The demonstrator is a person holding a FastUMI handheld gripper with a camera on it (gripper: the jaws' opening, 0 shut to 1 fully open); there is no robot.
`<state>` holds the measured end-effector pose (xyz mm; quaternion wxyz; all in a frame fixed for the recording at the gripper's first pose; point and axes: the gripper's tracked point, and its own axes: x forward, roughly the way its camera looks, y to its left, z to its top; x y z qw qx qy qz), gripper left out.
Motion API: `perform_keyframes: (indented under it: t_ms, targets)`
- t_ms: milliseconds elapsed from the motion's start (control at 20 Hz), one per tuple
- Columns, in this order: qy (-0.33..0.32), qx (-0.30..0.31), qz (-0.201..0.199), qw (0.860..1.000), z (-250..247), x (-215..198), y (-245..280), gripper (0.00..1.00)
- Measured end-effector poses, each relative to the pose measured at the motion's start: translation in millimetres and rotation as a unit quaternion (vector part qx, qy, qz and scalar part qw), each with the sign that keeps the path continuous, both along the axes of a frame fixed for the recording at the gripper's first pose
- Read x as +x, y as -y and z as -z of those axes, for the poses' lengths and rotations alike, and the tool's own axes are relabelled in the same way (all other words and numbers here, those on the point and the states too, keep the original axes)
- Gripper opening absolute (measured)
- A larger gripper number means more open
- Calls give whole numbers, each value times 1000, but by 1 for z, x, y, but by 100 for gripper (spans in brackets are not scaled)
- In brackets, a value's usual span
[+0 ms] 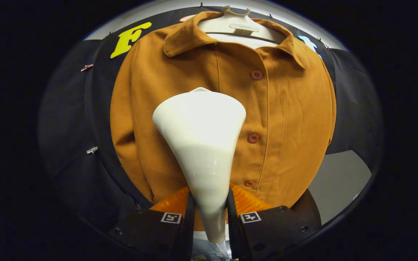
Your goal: Iron the clothes twice with a garment steamer, once on the left side and once on the right side.
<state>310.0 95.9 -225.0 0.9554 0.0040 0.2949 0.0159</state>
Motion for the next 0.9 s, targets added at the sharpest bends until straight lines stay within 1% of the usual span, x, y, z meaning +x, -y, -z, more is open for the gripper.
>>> perform_keyframes:
  t_ms: [350,600,900]
  targets:
    - [-57,-3,1,998,48,-9,-9,44]
    - [-96,-7,-2,995,79,-23,-12,44]
    - [-152,-6,2,988,119,-49,-6,44]
